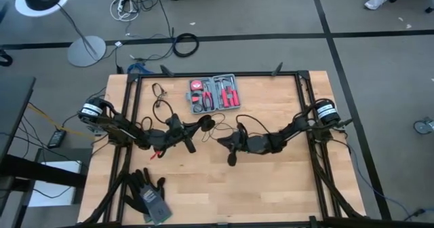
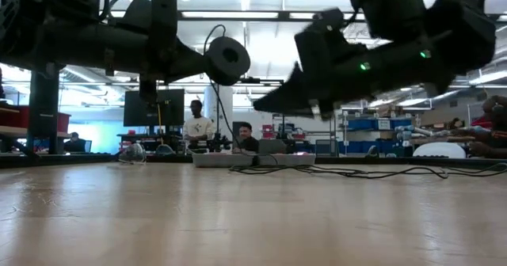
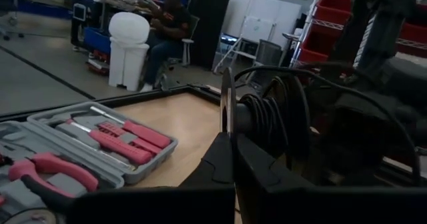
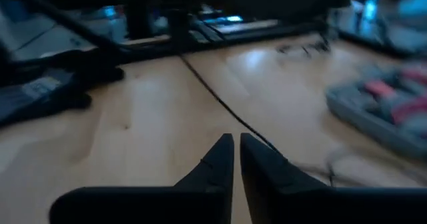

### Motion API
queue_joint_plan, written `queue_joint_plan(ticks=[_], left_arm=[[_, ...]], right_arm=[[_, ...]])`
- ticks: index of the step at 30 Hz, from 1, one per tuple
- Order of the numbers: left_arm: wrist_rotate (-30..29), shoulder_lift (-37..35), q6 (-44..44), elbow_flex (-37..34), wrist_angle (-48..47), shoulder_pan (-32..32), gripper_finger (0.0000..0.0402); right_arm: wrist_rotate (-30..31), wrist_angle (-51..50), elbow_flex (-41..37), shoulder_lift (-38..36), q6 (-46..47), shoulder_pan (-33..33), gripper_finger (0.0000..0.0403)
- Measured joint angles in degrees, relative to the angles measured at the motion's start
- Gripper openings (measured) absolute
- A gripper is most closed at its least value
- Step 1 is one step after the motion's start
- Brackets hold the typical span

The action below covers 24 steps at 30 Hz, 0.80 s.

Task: Coil cords
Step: Coil the black wire onto the black spool

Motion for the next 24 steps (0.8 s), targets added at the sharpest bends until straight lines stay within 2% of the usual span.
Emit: queue_joint_plan(ticks=[6, 13, 24], left_arm=[[-0.10, 0.00, 0.04, 0.01, 1.07, 0.00, 0.0000], [-0.06, 0.00, -0.02, 0.01, 1.55, 0.00, 0.0000], [1.05, 0.00, -0.13, 0.62, 2.31, 0.00, 0.0000]], right_arm=[[-1.74, -6.39, 5.17, -0.07, -9.31, -0.93, 0.0078], [-2.94, -17.31, 11.14, -0.07, -11.82, -1.93, 0.0114], [-5.00, -18.58, 12.41, -0.07, -13.27, -4.03, 0.0092]])
